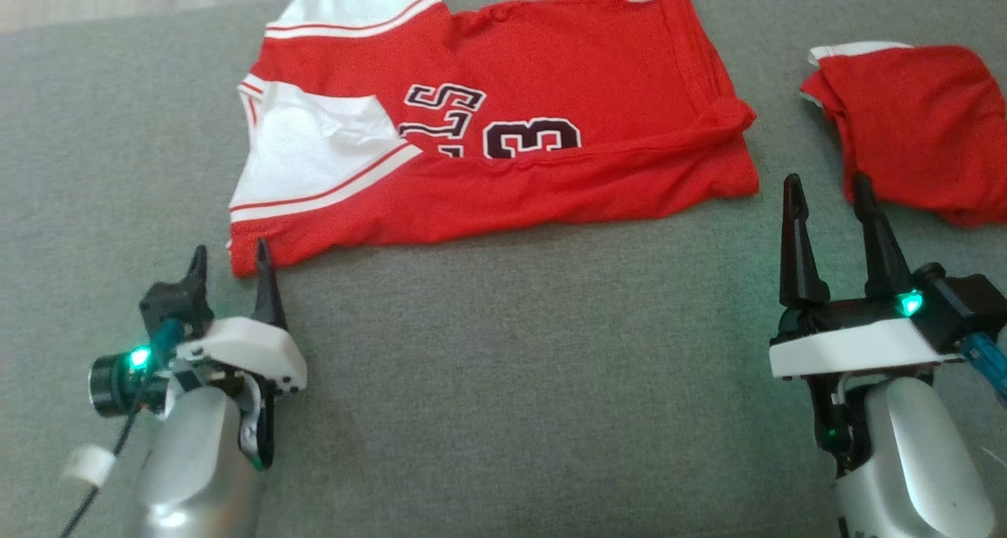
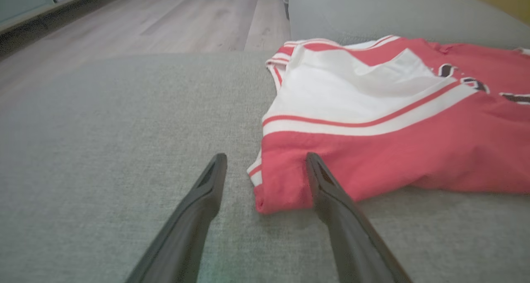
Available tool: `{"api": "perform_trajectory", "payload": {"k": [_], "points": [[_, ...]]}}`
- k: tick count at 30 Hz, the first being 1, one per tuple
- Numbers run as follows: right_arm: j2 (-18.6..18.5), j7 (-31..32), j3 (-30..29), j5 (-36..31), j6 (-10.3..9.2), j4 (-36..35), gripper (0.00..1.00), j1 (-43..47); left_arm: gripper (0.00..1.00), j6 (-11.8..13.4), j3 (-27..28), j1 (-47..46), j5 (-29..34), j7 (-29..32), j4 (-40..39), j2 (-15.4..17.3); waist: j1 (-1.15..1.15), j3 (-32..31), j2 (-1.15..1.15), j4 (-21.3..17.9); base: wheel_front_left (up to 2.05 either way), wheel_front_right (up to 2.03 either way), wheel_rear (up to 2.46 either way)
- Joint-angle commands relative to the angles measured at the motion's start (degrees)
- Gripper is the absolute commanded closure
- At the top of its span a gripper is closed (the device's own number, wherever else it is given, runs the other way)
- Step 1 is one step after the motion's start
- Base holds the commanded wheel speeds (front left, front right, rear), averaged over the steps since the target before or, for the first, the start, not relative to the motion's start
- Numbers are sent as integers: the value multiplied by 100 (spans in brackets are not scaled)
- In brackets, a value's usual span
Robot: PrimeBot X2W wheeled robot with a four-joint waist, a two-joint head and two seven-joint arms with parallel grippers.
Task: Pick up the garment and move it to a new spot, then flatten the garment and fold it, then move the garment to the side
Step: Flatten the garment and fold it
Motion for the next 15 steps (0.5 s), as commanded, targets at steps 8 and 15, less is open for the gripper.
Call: {"api": "perform_trajectory", "payload": {"k": [8,15], "points": [[-6,-53,139,117,-5,-226,0,-251,0,-12,293,-708,-227,423,1032,277,-1,239,0,-191,0,0,0],[-6,-53,95,137,-5,-222,0,-271,100,-341,135,-884,-281,528,1458,249,-1,270,0,-178,0,0,0]]}}
